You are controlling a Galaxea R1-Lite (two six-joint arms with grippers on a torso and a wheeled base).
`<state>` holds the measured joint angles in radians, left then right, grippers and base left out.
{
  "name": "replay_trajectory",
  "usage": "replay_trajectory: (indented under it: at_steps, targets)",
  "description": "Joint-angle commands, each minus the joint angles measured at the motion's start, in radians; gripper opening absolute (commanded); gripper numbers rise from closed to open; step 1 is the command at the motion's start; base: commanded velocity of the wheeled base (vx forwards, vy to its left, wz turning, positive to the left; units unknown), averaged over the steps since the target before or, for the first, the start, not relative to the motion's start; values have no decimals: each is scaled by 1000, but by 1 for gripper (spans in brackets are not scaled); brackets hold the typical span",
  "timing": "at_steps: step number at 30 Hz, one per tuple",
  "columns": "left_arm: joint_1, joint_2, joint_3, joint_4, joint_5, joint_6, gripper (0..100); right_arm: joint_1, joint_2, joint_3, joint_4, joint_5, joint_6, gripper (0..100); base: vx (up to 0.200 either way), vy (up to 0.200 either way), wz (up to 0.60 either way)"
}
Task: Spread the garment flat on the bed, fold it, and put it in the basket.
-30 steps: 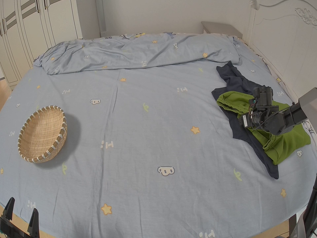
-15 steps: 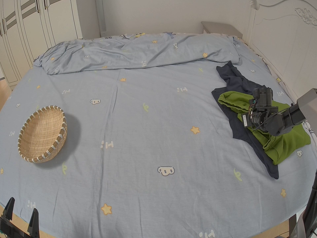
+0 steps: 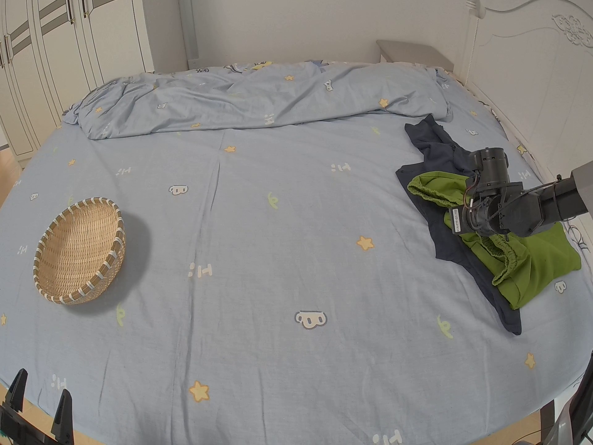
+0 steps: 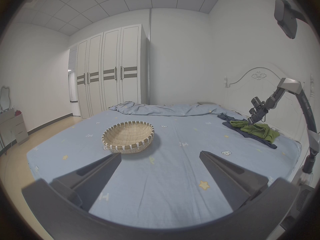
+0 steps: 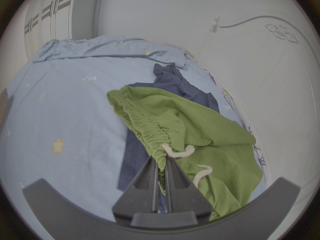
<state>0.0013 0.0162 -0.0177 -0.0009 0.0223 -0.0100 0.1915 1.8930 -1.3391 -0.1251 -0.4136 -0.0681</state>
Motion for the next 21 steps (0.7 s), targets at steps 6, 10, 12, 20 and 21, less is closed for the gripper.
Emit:
replay_trajectory:
  at_steps: [6, 10, 12, 20, 21]
  targets:
    - [0, -15, 16, -1, 1, -1, 100, 256, -184, -181, 444, 47, 241, 0, 0, 0, 0]
    - [0, -15, 16, -1, 1, -1, 100, 356, -221, -178, 449, 79, 254, 0, 0, 0, 0]
    - [0, -15, 16, -1, -1, -1, 100, 399, -221, -181, 444, 78, 268, 0, 0, 0, 0]
    - [0, -15, 16, -1, 1, -1, 100, 595, -176, -198, 363, 78, 398, 0, 0, 0, 0]
    - [0, -15, 16, -1, 1, -1, 100, 640, -134, -222, 328, 73, 433, 0, 0, 0, 0]
